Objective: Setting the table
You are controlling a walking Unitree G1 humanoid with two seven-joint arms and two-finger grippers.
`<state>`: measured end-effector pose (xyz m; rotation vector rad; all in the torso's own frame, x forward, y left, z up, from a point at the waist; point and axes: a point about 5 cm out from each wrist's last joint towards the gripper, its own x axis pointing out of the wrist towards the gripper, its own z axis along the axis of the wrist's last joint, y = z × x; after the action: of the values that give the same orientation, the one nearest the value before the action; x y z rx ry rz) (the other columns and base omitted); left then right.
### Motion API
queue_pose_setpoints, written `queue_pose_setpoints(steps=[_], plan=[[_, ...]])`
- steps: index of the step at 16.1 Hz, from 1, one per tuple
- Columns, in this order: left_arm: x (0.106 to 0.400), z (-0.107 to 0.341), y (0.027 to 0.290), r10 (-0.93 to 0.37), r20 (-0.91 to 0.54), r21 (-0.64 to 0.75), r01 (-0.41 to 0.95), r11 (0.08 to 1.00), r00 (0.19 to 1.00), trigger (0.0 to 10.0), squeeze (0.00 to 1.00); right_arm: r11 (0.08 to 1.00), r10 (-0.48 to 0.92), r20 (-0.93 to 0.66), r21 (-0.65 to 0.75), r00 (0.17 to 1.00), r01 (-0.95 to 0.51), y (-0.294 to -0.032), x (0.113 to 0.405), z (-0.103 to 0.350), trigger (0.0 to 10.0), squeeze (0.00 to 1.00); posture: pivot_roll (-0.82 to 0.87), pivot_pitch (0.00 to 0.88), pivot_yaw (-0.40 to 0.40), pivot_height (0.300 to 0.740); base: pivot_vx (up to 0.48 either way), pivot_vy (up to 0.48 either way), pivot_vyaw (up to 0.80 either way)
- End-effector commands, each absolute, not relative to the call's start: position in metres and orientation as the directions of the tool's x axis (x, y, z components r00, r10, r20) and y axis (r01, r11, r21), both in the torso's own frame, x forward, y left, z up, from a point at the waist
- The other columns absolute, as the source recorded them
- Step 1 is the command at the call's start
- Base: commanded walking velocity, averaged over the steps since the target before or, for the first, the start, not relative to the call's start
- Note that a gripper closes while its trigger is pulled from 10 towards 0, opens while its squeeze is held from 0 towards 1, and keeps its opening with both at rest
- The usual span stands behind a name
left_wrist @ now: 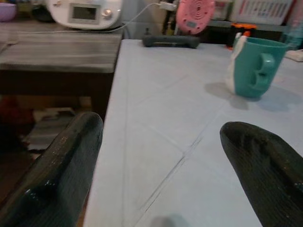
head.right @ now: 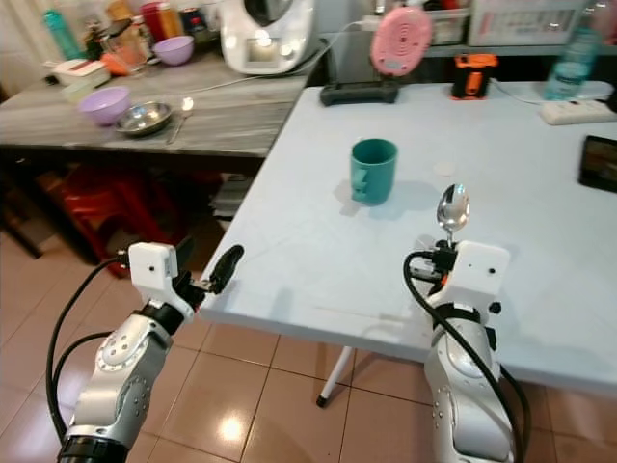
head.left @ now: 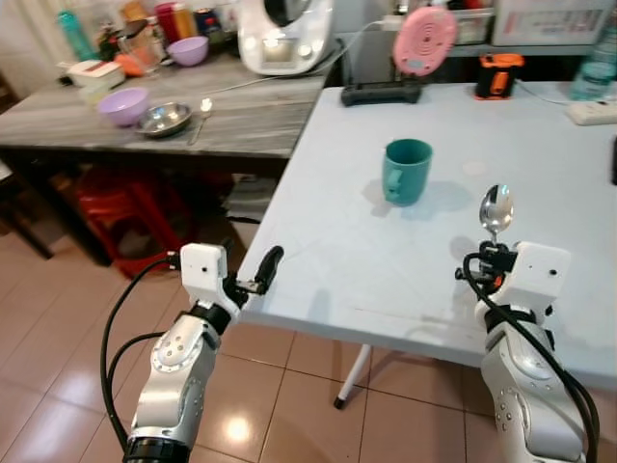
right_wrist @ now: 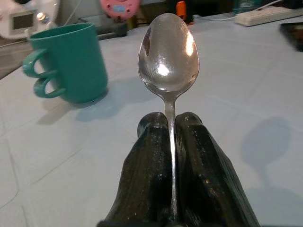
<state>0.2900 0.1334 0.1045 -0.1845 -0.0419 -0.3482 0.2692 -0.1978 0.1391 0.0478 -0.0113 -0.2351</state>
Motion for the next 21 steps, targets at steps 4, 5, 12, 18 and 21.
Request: queue_pose_setpoints(steps=[4, 5, 12, 18, 21], plan=[[0.289, 0.1, 0.139, -0.302, 0.068, -0.174, 0.309, 0.935, 0.951, 10.0, 0.0, 0.981, -0.188, 0.037, 0.064, 0.981, 0.186, -0.185, 0.273, 0.145, 10.0, 0.0, -0.09, 0.0, 0.13, 0.74, 0.0, 0.397, -0.2], [0.289, 0.1, 0.138, -0.303, 0.068, -0.175, 0.31, 0.935, 0.951, 10.0, 0.0, 0.981, -0.187, 0.038, 0.064, 0.982, 0.185, -0.185, 0.273, 0.145, 10.0, 0.0, -0.09, 0.0, 0.133, 0.74, 0.0, 0.428, 0.0], [0.297, 0.106, 0.132, -0.306, 0.093, -0.179, 0.318, 0.931, 0.948, 10.0, 0.0, 0.981, -0.186, 0.046, 0.058, 0.981, 0.183, -0.181, 0.274, 0.143, 10.0, 0.0, -0.09, 0.0, 0.143, 0.74, 0.0, 0.448, 0.0], [0.297, 0.103, 0.136, -0.28, 0.086, -0.171, 0.291, 0.941, 0.956, 10.0, 0.0, 0.982, -0.186, 0.044, 0.043, 0.981, 0.185, -0.183, 0.273, 0.14, 10.0, 0.0, -0.09, 0.0, 0.139, 0.74, 0.0, 0.472, 0.0], [0.297, 0.099, 0.143, -0.245, 0.073, -0.152, 0.254, 0.955, 0.967, 10.0, 0.0, 0.983, -0.182, 0.041, 0.032, 0.982, 0.181, -0.184, 0.271, 0.137, 10.0, 0.0, -0.09, 0.0, 0.139, 0.74, 0.0, 0.469, 0.0]])
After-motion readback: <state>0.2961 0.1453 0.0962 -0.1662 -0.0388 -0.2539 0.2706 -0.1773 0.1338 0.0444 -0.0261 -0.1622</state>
